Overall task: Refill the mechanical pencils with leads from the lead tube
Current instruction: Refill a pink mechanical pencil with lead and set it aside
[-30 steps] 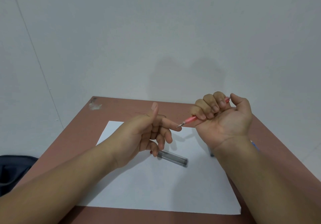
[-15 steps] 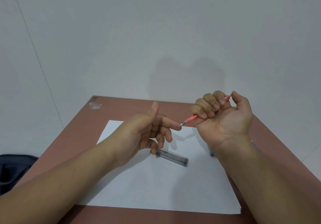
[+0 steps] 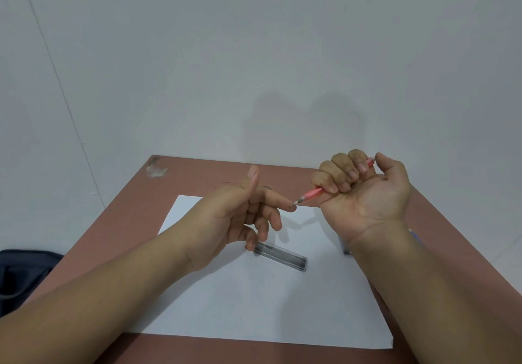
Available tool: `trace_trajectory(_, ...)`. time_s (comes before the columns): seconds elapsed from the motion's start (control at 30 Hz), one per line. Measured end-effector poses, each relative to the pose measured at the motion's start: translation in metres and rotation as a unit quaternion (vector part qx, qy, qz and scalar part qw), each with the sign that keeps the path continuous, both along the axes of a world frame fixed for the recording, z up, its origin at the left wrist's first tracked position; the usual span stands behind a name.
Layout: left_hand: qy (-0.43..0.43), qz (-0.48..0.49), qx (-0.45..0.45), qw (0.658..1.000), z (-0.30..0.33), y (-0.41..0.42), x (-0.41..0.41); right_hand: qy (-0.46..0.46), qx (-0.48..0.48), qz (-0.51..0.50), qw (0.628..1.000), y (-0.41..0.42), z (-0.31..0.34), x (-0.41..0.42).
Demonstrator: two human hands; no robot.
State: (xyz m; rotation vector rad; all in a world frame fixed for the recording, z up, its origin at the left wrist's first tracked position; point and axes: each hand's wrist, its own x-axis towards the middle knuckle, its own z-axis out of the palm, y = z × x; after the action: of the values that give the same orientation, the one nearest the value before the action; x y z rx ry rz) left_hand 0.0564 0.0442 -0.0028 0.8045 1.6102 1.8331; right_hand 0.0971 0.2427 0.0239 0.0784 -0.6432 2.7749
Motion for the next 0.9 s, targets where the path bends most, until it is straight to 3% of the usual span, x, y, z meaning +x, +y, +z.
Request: trace_trajectory(0.9, 0.017, -0.005, 0.007, 1.000, -0.0038, -0.0004, -0.0019, 0.004, -0.023, -0.001, 1.000, -0.0007, 0.0005, 0.0005)
